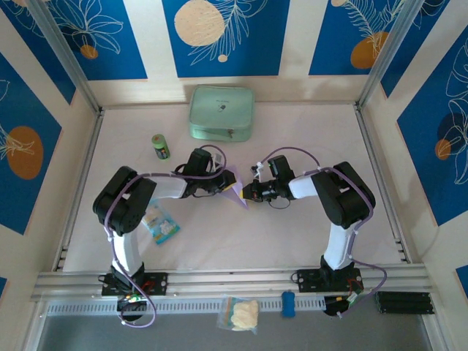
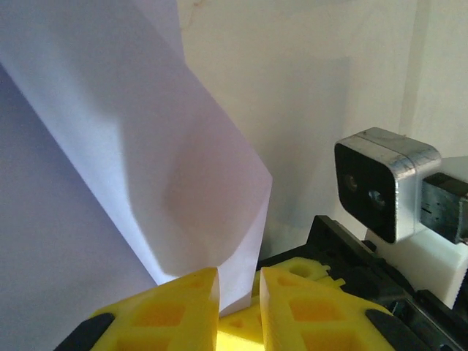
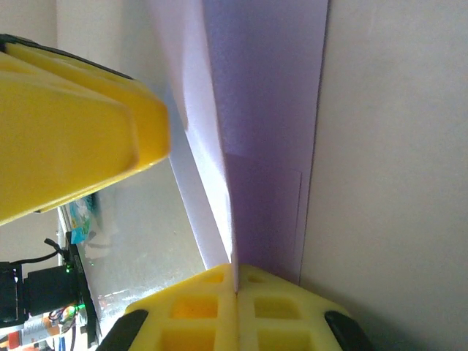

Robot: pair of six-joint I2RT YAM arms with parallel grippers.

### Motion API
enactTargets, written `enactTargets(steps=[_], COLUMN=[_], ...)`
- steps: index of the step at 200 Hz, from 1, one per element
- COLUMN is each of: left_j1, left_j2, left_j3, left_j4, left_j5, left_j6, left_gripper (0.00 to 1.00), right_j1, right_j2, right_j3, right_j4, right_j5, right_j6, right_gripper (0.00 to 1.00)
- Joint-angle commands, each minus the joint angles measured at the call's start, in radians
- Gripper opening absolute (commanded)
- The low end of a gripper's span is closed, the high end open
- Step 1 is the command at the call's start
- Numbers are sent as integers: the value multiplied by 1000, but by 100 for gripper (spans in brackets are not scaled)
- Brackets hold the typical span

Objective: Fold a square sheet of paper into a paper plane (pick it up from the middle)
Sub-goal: Fourth fold the wing at the center of the table.

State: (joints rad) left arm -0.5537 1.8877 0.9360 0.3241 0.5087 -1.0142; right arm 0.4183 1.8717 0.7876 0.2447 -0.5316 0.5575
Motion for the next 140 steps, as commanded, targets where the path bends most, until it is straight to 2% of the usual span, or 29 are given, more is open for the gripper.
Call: enactTargets(steps=[1, 43, 91, 140], left_j1=[0, 1, 1, 1], left_j2=[25, 30, 46, 56], left_j3=[18, 9, 5, 10], left_j4=[47, 41, 65, 61], left_j5=[39, 15, 19, 23], left_j6=[-14, -13, -26, -20], left_gripper=[21, 15, 14, 14], right_j1=[-3, -3, -6, -6], right_j2=[50, 82, 86, 84], right_j3=[24, 65, 77, 78], right_j4=[-113, -185, -208, -209], right_j5=[8, 1, 13, 12], right_j6=[-45, -54, -50, -42], right_gripper=[0, 1, 1, 8])
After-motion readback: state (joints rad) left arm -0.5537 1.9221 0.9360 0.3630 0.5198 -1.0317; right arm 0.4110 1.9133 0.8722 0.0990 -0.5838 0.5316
